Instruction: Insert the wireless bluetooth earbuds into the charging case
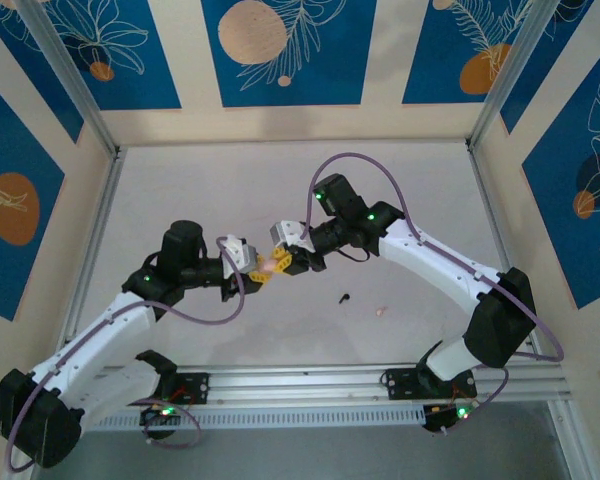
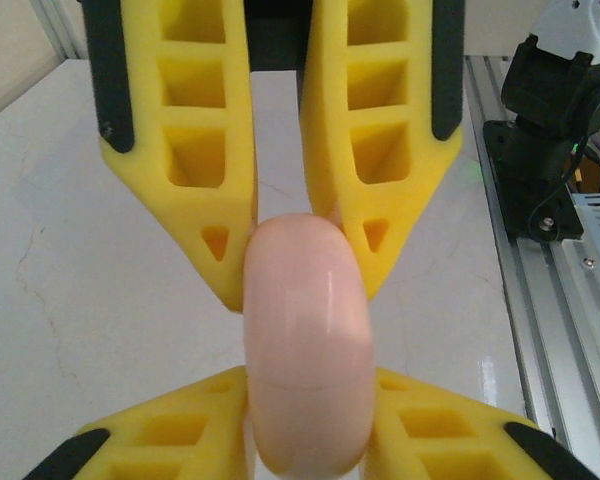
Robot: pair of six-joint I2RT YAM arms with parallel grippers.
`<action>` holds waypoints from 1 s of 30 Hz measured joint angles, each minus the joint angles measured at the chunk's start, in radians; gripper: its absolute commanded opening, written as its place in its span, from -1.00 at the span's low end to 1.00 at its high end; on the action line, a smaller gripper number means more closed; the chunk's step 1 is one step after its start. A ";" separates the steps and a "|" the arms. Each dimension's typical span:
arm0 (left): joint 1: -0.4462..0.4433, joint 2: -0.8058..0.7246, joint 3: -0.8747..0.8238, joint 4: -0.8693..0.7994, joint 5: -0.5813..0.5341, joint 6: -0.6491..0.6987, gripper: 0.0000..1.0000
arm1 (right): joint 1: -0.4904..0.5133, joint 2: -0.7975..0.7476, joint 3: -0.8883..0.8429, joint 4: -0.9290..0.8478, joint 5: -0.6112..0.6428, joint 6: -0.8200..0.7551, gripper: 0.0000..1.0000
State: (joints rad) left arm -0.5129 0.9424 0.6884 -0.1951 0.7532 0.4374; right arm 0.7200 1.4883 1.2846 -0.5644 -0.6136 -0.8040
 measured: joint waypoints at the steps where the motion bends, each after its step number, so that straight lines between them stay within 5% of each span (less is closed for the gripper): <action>1: 0.000 -0.001 0.000 0.000 -0.001 -0.001 -0.46 | 0.000 -0.001 0.000 0.000 0.000 0.000 -0.74; 5: 0.000 -0.006 0.000 0.003 0.000 -0.013 -0.39 | 0.000 -0.002 0.000 0.003 0.000 0.000 -0.74; 13: 0.000 -0.012 0.000 0.017 -0.003 -0.020 -0.71 | 0.000 -0.006 0.000 0.004 0.000 0.011 -0.72; 18: -0.001 -0.013 0.000 0.022 0.000 -0.023 -0.76 | 0.000 -0.006 0.000 0.015 0.001 0.031 -0.20; 30: -0.002 -0.018 0.000 0.018 -0.014 -0.019 -0.81 | -0.054 -0.023 -0.004 0.076 -0.006 0.134 -0.18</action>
State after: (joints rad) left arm -0.5152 0.9249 0.6880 -0.1768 0.7391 0.4179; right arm 0.6659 1.4654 1.2804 -0.4885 -0.6193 -0.6697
